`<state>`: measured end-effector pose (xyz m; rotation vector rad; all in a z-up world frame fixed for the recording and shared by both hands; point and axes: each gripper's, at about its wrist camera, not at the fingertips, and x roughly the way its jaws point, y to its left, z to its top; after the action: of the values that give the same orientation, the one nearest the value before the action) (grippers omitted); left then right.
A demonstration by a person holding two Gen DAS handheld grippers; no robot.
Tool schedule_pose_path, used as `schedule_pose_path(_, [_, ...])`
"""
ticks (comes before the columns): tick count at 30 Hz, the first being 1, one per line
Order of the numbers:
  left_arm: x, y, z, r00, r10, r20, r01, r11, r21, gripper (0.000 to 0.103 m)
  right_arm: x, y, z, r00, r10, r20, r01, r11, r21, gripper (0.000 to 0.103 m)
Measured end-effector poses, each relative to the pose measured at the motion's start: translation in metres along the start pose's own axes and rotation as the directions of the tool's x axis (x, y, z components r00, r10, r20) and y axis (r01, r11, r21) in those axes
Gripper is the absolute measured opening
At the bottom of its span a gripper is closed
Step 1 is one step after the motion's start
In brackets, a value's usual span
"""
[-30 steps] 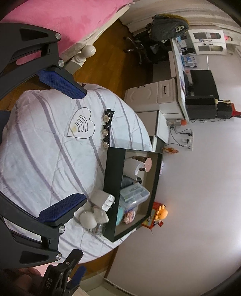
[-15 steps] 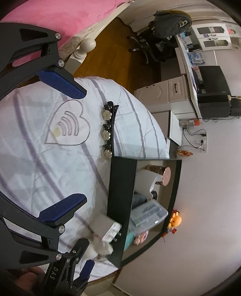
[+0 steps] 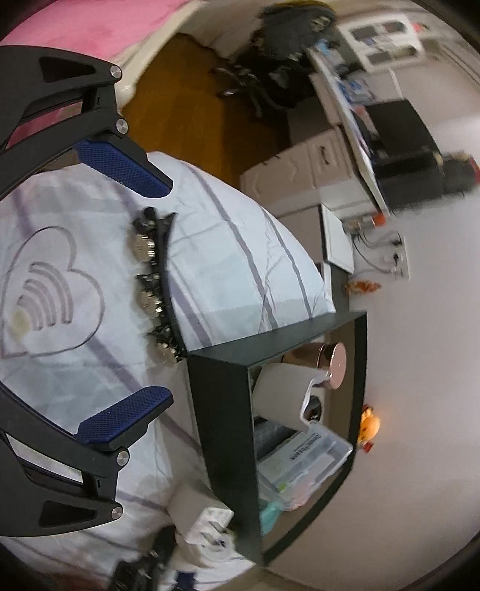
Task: Organize rigid objects
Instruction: 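Close the left tool on the black hair clip while the right tool grasps the white ceramic figure, then carry the hair clip into the black box with the left tool while the right places the white figure there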
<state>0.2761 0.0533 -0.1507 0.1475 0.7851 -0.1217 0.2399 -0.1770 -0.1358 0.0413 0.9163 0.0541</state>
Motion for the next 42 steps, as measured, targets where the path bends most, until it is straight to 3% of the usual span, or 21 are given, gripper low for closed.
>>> schedule_pose_path(3, [0.010, -0.004, 0.006, 1.000, 0.003, 0.014, -0.005, 0.992, 0.128, 0.103, 0.000, -0.003, 0.000, 1.000, 0.007, -0.006, -0.007, 1.000, -0.003, 0.067])
schedule_pose_path(6, [0.020, -0.011, 0.010, 1.000, -0.006, 0.012, 0.003, 0.961, 0.277, 0.103, 0.000, -0.001, 0.000, 1.000, 0.003, -0.008, -0.003, 1.000, -0.004, 0.067])
schedule_pose_path(8, [0.028, -0.010, 0.008, 0.998, -0.065, -0.013, 0.065, 0.940, 0.335, 0.102, -0.001, -0.001, 0.000, 1.000, 0.005, -0.008, -0.005, 1.000, 0.002, 0.066])
schedule_pose_path(9, [0.029, -0.005, 0.011, 0.994, -0.110, -0.026, 0.113, 0.941, 0.320, 0.097, -0.002, -0.001, 0.000, 1.000, 0.006, -0.008, -0.006, 1.000, 0.004, 0.065])
schedule_pose_path(10, [0.031, 0.000, 0.012, 0.983, -0.170, -0.070, 0.183, 0.940, 0.289, 0.085, -0.002, -0.001, 0.000, 1.000, 0.007, -0.007, -0.007, 1.000, 0.007, 0.064])
schedule_pose_path(11, [0.032, 0.005, 0.013, 0.968, -0.228, -0.104, 0.247, 0.937, 0.246, 0.080, -0.003, -0.001, -0.001, 1.000, 0.009, -0.007, -0.009, 1.000, 0.009, 0.063])
schedule_pose_path(12, [0.030, 0.007, 0.012, 0.962, -0.250, -0.108, 0.269, 0.936, 0.227, 0.075, -0.004, -0.001, -0.002, 1.000, 0.011, -0.007, -0.010, 1.000, 0.010, 0.061])
schedule_pose_path(14, [0.024, 0.003, 0.007, 0.965, -0.244, -0.093, 0.259, 0.935, 0.240, 0.066, -0.006, -0.001, -0.004, 1.000, 0.015, -0.007, -0.015, 1.000, 0.014, 0.057])
schedule_pose_path(16, [0.018, -0.001, 0.005, 0.962, -0.257, -0.097, 0.273, 0.932, 0.238, 0.042, -0.007, -0.003, -0.005, 1.000, 0.021, -0.007, -0.021, 1.000, 0.019, 0.055])
schedule_pose_path(19, [0.011, -0.017, 0.004, 0.959, -0.258, -0.113, 0.280, 0.920, 0.273, 0.023, -0.009, -0.005, -0.005, 1.000, 0.028, -0.007, -0.028, 0.999, 0.024, 0.054])
schedule_pose_path(21, [0.007, -0.029, 0.002, 0.959, -0.256, -0.123, 0.282, 0.910, 0.303, 0.022, -0.011, -0.006, -0.005, 0.999, 0.034, -0.006, -0.034, 0.999, 0.029, 0.052])
schedule_pose_path(23, [0.006, -0.034, 0.000, 0.971, -0.217, -0.100, 0.238, 0.913, 0.330, 0.027, -0.012, -0.006, -0.006, 0.999, 0.039, -0.005, -0.039, 0.999, 0.029, 0.050])
schedule_pose_path(25, [0.009, -0.033, -0.001, 0.979, -0.194, -0.071, 0.206, 0.919, 0.335, 0.051, -0.010, -0.006, -0.005, 0.999, 0.043, -0.009, -0.043, 0.999, 0.028, 0.050])
schedule_pose_path(26, [0.010, -0.029, -0.001, 0.982, -0.178, -0.058, 0.187, 0.921, 0.341, 0.054, -0.008, -0.005, -0.005, 0.999, 0.040, -0.013, -0.040, 0.999, 0.027, 0.052])
schedule_pose_path(27, [0.010, -0.025, -0.001, 0.978, -0.196, -0.072, 0.209, 0.921, 0.329, 0.051, -0.007, -0.004, -0.004, 0.999, 0.038, -0.012, -0.038, 0.999, 0.026, 0.053])
schedule_pose_path(30, [0.007, -0.019, -0.003, 0.953, -0.278, -0.120, 0.301, 0.912, 0.278, 0.027, -0.005, -0.004, -0.003, 0.999, 0.031, -0.008, -0.031, 0.999, 0.022, 0.054])
schedule_pose_path(32, [0.002, -0.022, -0.008, 0.954, -0.276, -0.117, 0.298, 0.910, 0.287, 0.020, -0.006, -0.004, -0.003, 0.999, 0.039, -0.007, -0.039, 0.999, 0.021, 0.051])
schedule_pose_path(38, [-0.008, -0.028, -0.017, 0.944, -0.305, -0.127, 0.329, 0.909, 0.258, 0.019, -0.009, 0.002, -0.005, 0.997, 0.080, -0.010, -0.080, 0.997, 0.000, 0.048])
schedule_pose_path(42, [-0.010, -0.036, -0.024, 0.958, -0.271, -0.090, 0.285, 0.930, 0.233, 0.021, -0.002, 0.001, -0.003, 0.996, 0.085, -0.011, -0.085, 0.996, 0.001, 0.048])
